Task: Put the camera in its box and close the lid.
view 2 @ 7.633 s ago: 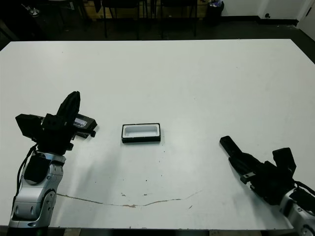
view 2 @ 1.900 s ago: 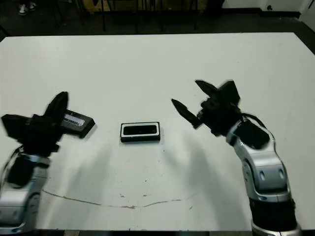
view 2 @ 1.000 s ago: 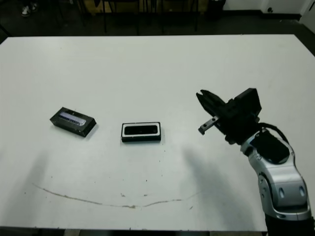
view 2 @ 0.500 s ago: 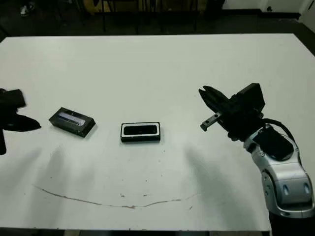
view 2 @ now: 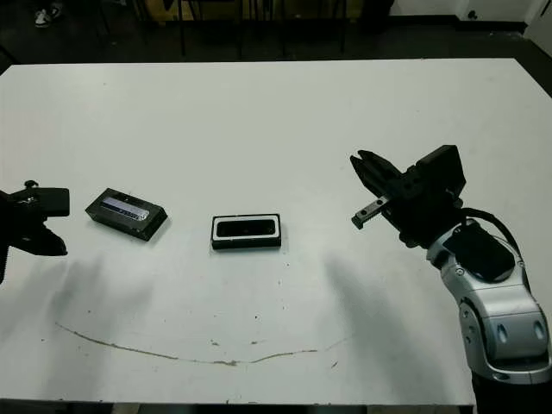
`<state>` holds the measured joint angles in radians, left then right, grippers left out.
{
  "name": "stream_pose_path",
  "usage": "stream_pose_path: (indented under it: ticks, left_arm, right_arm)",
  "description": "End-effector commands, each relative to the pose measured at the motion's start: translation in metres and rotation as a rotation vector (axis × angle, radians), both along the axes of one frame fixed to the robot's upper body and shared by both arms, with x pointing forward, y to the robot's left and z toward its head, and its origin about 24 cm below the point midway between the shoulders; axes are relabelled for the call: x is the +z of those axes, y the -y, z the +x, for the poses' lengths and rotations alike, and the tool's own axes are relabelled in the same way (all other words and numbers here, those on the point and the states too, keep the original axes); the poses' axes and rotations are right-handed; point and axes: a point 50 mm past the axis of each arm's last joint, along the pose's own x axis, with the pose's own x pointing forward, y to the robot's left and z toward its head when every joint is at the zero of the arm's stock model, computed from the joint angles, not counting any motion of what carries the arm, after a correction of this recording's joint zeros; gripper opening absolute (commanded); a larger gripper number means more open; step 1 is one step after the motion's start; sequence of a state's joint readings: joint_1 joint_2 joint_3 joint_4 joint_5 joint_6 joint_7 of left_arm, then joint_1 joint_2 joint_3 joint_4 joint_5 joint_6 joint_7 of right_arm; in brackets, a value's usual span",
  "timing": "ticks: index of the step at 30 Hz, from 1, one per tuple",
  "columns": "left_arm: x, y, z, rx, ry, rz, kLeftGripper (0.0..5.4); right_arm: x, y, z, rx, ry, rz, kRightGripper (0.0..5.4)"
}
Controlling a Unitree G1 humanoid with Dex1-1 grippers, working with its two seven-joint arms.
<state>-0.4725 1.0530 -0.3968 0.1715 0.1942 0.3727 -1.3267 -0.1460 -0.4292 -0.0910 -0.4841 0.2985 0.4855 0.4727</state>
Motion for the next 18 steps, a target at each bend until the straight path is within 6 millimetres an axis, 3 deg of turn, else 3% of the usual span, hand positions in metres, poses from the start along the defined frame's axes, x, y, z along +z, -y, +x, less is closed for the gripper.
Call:
stream_pose_path:
  ticks: [1, 18]
  left_arm:
    - [-0.009, 0.001, 0.006, 0.010, 0.010, -0.003, 0.00]
    - [-0.027, 0.004, 0.021, 0.120, 0.208, -0.006, 0.00]
  right_arm:
    - [-0.005, 0.003, -0.001, -0.016, -0.032, -0.022, 0.01]
    - [-0.006, 0.003, -0.002, -0.025, -0.046, -0.027, 0.01]
